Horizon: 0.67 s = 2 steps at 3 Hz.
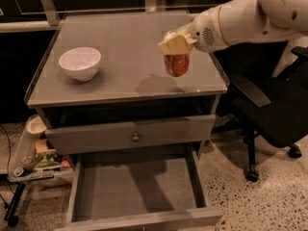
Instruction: Pick coke can from middle drawer and place on counter
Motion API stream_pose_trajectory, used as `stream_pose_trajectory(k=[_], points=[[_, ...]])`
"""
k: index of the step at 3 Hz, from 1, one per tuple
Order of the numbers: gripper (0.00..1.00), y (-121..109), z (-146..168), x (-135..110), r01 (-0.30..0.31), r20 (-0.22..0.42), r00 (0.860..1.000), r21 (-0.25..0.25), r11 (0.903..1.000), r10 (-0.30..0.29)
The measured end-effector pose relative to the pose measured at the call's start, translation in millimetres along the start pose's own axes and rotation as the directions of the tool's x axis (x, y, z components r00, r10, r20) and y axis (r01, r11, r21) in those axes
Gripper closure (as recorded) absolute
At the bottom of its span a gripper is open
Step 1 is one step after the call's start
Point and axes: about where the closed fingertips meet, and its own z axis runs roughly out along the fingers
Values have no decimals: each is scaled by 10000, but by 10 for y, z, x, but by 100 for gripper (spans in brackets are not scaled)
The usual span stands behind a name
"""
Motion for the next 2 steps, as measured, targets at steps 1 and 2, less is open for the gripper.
stream_pose_trajectory(k=[1,2], points=[[100,-170,251,2,-478,97,9988,-678,9966,485],[100,-256,705,40,-1100,32,9937,-1742,9785,1122]])
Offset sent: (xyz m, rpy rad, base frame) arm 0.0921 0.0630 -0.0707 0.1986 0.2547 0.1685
